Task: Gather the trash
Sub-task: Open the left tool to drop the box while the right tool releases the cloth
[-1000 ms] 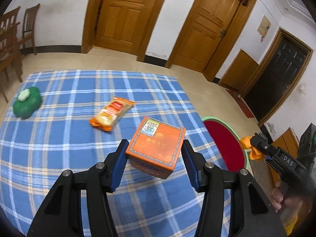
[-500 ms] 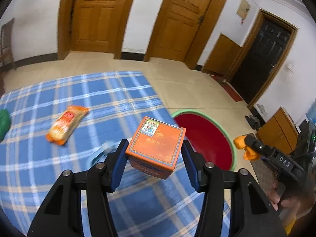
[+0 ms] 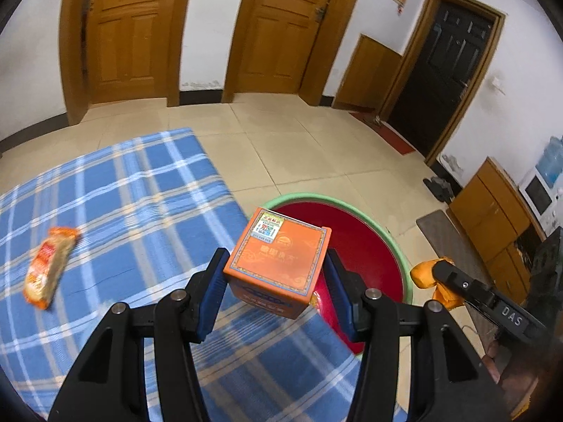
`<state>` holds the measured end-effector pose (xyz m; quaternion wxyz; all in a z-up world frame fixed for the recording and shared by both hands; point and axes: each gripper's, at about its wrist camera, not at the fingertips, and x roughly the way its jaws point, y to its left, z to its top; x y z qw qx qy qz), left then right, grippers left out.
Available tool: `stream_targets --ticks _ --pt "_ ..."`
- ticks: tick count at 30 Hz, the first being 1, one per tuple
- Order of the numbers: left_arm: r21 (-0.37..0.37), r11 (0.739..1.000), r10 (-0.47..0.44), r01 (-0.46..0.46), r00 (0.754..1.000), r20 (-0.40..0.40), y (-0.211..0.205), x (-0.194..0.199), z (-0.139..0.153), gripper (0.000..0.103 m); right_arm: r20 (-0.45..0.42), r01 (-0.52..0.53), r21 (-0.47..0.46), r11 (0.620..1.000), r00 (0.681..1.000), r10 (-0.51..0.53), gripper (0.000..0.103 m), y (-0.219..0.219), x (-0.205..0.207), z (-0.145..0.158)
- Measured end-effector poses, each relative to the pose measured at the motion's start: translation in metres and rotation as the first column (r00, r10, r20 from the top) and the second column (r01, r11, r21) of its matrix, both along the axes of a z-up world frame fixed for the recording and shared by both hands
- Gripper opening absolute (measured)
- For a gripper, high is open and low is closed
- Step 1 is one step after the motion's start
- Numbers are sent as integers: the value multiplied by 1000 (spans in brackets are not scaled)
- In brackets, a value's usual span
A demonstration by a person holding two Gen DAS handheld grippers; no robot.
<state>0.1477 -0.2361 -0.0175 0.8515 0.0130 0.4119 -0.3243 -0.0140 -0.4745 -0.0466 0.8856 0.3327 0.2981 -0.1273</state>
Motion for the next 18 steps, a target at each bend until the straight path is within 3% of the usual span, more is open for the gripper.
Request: stream_targets --ticks 8,18 --pt "41 997 -57 58 998 -20 -44 9 -20 54 -22 27 23 999 999 -27 37 -17 -3 -15" --pt "60 996 -67 70 997 -49 -60 17 -32 54 -50 30 43 999 998 -28 37 -27 3 -28"
